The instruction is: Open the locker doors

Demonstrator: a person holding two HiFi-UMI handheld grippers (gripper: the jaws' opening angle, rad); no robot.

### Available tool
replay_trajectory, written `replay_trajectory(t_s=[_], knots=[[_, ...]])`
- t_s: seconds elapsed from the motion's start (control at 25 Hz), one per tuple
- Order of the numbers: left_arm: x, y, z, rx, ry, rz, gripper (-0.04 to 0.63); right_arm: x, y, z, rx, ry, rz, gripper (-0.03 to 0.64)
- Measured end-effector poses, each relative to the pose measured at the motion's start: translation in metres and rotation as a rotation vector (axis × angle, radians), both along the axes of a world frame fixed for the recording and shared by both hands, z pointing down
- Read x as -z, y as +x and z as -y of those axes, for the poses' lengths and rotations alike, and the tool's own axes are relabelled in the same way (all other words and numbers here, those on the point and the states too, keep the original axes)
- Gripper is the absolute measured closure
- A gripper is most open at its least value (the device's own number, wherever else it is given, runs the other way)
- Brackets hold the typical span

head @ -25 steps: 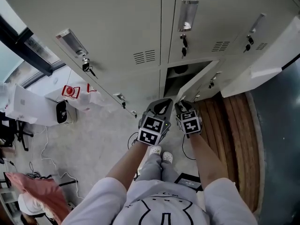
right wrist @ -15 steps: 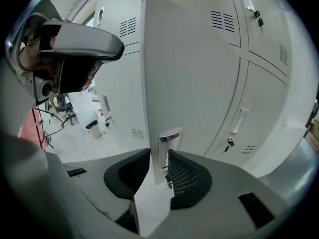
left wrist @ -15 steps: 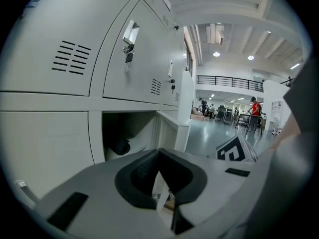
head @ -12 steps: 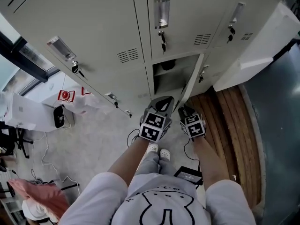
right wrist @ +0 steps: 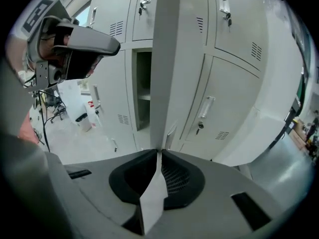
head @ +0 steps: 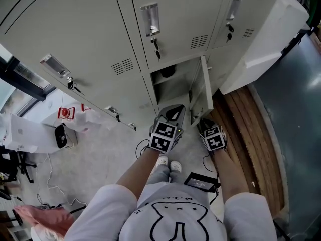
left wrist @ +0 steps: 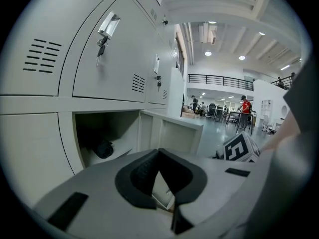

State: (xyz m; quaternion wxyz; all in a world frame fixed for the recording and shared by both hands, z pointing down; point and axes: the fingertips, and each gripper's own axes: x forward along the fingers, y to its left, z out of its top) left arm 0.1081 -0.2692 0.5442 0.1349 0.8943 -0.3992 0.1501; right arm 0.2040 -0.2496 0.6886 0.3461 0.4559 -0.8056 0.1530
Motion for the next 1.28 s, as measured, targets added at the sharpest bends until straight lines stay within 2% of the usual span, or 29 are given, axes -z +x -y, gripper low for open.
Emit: replay_trajectory(t_s=[0.2, 0.48, 0.6, 0.96, 1.04, 1.28], knots=[[0.003, 0.007, 0.006, -0.016, 0.008, 0.003, 0.595, -0.005, 0.038, 0.003, -0.085, 0.0, -0.029, 0.594], [0.005, 0.016, 0.014, -0.033, 0.014, 0.018, 0.595, -0.002, 0.094, 0.016, -0.292, -0.03, -0.097, 0.603], [0.008, 0.017, 0.018, -0.036, 0.027, 0.022, 0.595, -0.003, 0.111, 0.023, -0.349, -0.039, -0.116, 0.618], [0.009, 0.003, 0.018, -0.003, 0.01, 0.014, 0.595, 0.0, 0.131, 0.022, -0.479, -0.06, -0.066, 0.617], [0.01, 0.0, 0.016, 0.006, 0.012, 0.011, 0.595, 0.007, 0.118, 0.018, -0.468, -0.043, -0.034, 0.617], [0.018, -0.025, 0.003, 0.058, 0.03, -0.007, 0.595, 0.05, 0.047, 0.018, -0.257, 0.072, 0.083, 0.617]])
